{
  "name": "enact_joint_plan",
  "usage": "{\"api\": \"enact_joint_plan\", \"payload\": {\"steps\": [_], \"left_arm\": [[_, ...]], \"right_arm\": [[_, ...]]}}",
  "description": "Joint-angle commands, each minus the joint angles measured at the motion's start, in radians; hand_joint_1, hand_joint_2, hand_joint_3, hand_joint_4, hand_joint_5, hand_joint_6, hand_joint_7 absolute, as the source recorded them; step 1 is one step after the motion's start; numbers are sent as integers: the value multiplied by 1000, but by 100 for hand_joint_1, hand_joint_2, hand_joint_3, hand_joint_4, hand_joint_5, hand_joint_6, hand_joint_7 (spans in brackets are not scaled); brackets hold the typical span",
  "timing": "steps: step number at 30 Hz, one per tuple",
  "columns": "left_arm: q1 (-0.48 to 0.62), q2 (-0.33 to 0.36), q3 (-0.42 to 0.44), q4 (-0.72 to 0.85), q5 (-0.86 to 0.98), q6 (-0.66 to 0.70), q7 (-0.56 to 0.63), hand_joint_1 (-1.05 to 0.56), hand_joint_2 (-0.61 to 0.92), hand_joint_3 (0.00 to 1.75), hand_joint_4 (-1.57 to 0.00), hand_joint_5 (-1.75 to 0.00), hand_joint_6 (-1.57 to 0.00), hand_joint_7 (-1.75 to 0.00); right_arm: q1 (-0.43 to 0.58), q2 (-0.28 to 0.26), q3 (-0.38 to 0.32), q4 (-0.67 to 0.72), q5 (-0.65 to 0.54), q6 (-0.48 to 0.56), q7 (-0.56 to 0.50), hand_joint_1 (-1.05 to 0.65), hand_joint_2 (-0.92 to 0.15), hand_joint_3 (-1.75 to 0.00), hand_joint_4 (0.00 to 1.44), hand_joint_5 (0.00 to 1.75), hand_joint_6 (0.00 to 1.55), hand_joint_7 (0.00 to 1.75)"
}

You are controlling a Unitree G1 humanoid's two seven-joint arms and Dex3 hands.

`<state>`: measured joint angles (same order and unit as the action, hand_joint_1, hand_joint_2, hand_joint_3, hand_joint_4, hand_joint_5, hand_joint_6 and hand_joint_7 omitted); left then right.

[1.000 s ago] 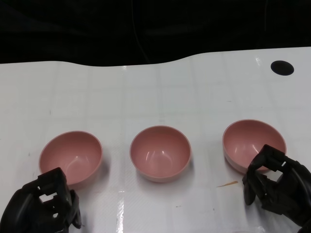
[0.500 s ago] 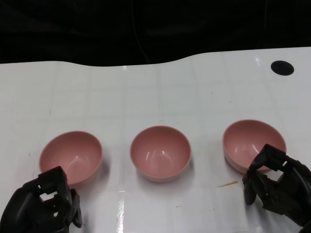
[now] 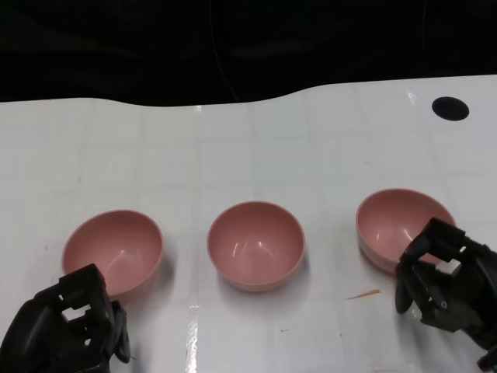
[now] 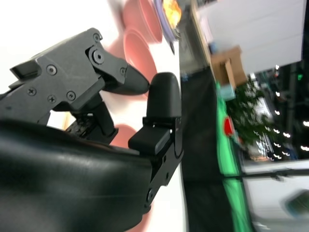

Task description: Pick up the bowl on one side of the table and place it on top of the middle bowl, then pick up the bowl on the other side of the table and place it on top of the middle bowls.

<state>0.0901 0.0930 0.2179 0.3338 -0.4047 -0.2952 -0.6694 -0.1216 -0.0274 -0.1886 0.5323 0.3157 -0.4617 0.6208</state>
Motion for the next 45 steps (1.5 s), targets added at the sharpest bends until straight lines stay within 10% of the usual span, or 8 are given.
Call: {"api": "enact_joint_plan", "payload": {"steps": [1, 5, 12, 45], "left_arm": [[23, 13, 9, -23, 1, 12, 27, 0, 50, 137, -93, -175, -78, -175], [35, 13, 6, -41, -1, 20, 37, 2, 51, 137, -93, -175, -77, -175], [44, 19, 15, -42, -5, 19, 33, 2, 51, 137, -92, -175, -77, -175], [54, -2, 9, -61, -6, 34, 59, 2, 52, 133, -93, -175, -78, -175]], "right_arm": [[-17, -21, 9, 62, -116, -219, -69, -41, -79, -56, 89, 125, 100, 66], [-29, -63, 36, 119, -260, -399, -166, -53, -91, -32, 91, 74, 104, 18], [-60, -123, 68, 183, -536, -613, -409, -63, -92, -35, 96, 18, 93, 0], [54, -249, 192, -203, -625, -521, -552, -68, -92, -16, 76, 0, 72, 0]]}}
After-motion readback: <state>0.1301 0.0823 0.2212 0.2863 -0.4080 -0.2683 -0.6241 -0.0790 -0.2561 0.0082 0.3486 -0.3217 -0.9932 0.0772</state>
